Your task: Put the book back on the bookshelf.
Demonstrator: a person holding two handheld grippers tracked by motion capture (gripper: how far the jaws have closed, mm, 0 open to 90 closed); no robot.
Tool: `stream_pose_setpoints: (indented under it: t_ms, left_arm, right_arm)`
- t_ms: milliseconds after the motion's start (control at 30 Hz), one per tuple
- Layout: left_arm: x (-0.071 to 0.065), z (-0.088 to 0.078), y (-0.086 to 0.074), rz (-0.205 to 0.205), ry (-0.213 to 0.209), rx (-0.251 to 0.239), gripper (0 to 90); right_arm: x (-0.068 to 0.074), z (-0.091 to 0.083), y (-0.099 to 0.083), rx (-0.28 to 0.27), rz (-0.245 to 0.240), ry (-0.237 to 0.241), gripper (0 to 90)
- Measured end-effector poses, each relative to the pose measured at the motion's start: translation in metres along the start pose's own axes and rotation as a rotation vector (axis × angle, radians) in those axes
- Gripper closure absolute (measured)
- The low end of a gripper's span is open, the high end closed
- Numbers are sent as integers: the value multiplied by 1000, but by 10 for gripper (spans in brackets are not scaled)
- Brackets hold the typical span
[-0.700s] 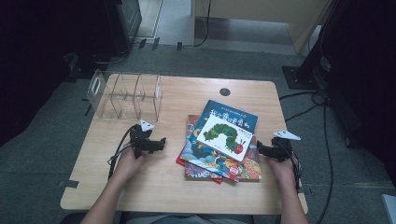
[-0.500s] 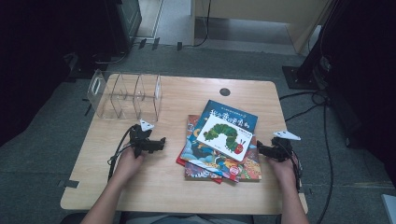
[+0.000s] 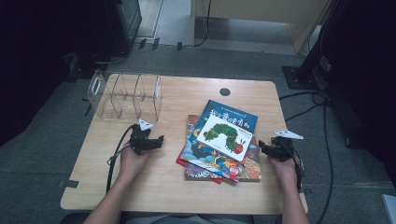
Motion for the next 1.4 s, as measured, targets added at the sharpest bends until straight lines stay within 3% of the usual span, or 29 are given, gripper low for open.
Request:
stream_pose_setpoints:
  t_ms: [33,100,267,400,567,667,867,900,1400]
  left_arm:
    - [-1,0,0,1,-12,3,282]
    - [-3,-2,2,11,-32,13,381]
    - [-12,-7,7,17,-97,22,468]
    - [-22,-9,9,65,-157,54,573]
    - [-35,-10,15,108,-213,58,717]
    - [-40,-10,18,91,-248,70,782]
    - [-47,-9,25,69,-301,70,859]
    - [-48,-8,26,59,-309,66,873]
    - [-60,-4,29,60,-350,74,882]
  right_arm:
    - [1,-1,1,-5,0,6,412]
    - [5,-2,3,-9,1,21,455]
    - [13,-5,8,-20,3,50,566]
    - [20,-8,14,-32,33,70,686]
    - [33,-10,19,-38,29,105,809]
    - [40,-9,22,-37,8,123,864]
    - [51,-5,20,-9,-25,170,894]
    - [51,-4,20,-13,-36,160,895]
    - [63,3,26,-26,-46,188,900]
Point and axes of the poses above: each handheld gripper's, and its own axes: z roughly forward along the jaws, y roughly out of its top, x roughly to its left, the point moved 8 cm from there along z, roughly forward along the jaws, and after that the axes turned 13 degrees about -x, right-handed, at the moved point
